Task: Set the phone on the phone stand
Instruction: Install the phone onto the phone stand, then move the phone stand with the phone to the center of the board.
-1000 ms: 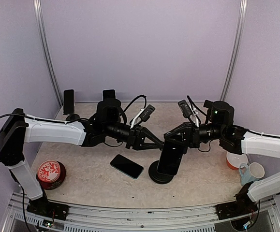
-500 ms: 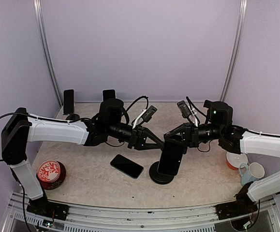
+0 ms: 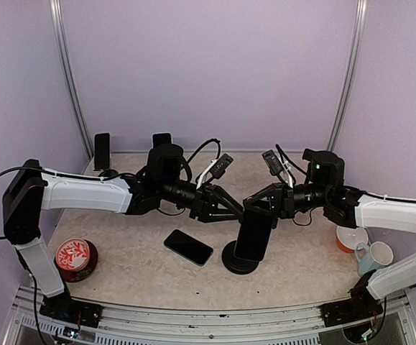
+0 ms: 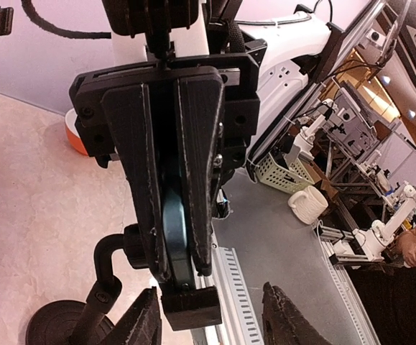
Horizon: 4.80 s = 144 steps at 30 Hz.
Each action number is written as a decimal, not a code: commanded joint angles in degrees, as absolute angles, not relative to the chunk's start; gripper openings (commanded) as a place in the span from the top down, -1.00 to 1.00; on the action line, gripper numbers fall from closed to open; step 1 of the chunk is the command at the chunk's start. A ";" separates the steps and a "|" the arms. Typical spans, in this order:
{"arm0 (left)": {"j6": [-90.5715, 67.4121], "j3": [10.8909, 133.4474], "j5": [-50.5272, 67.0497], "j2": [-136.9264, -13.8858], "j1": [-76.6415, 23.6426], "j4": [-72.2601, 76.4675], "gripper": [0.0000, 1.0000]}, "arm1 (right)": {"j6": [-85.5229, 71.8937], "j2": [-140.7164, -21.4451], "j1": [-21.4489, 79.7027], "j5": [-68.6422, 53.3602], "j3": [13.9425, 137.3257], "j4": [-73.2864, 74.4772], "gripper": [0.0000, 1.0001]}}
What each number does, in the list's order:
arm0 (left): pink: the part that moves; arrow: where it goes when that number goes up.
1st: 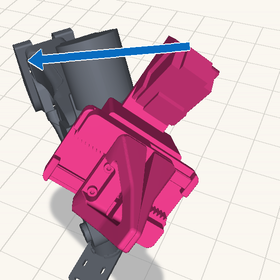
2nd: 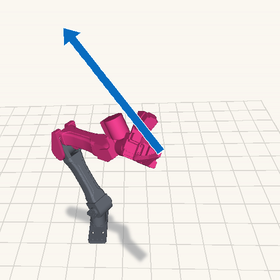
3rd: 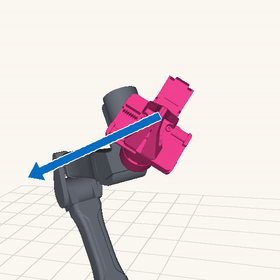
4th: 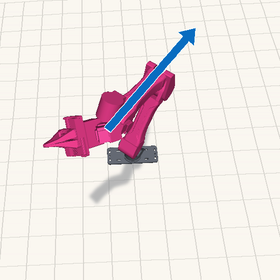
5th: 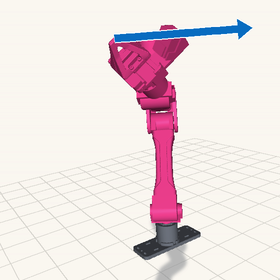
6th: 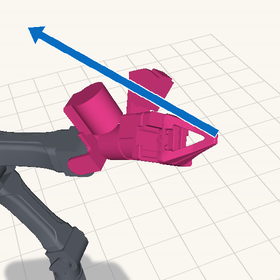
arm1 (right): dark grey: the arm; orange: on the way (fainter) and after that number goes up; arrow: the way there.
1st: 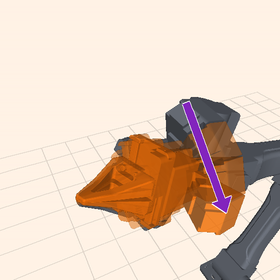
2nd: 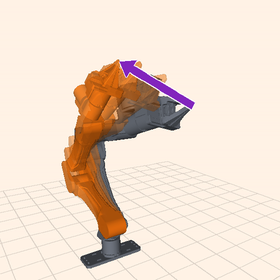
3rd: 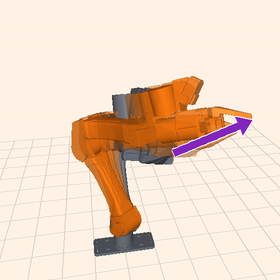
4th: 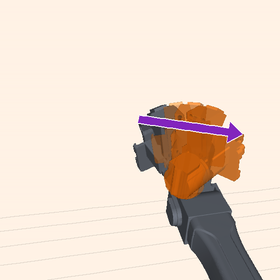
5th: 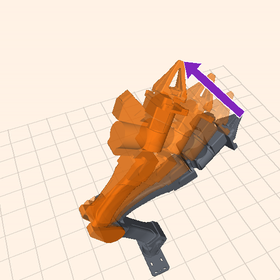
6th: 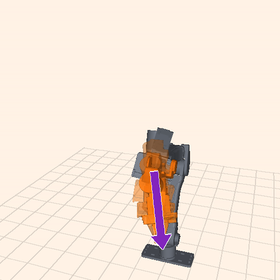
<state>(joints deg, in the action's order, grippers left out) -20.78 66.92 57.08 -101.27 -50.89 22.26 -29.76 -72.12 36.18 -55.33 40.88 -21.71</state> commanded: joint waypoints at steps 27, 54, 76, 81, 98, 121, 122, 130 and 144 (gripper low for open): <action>-18.45 62.70 54.02 -96.06 -50.54 23.03 -0.51 | -26.63 -76.11 43.14 -51.00 47.72 -18.10 0.59; -17.03 56.94 41.76 -89.39 -49.83 21.35 -0.98 | -25.11 -67.84 46.91 -18.91 60.02 13.49 -1.00; -18.45 56.26 46.97 -93.50 -51.24 23.91 -0.49 | -28.34 -67.16 51.19 -4.81 63.63 20.75 -1.00; -19.11 57.26 48.06 -94.83 -51.33 24.74 -0.29 | -27.83 -66.11 51.17 -3.49 62.98 20.66 -1.00; -19.14 59.13 48.05 -96.24 -51.33 24.96 0.72 | -26.80 -66.28 51.17 -3.00 62.15 20.12 -1.00; -20.82 67.85 39.78 -101.74 -46.65 36.04 0.88 | -27.77 -68.01 51.23 7.35 65.33 23.24 -1.00; -22.27 67.65 39.52 -102.06 -46.47 36.86 0.88 | -27.94 -68.48 51.22 8.67 65.71 23.54 -1.00; -23.56 66.78 39.06 -104.23 -45.39 40.41 0.82 | -29.49 -76.29 51.17 12.90 71.71 26.70 -1.00; -24.64 63.75 39.20 -103.93 -44.35 41.66 0.44 | -30.74 -81.51 51.39 14.46 75.23 24.90 -1.00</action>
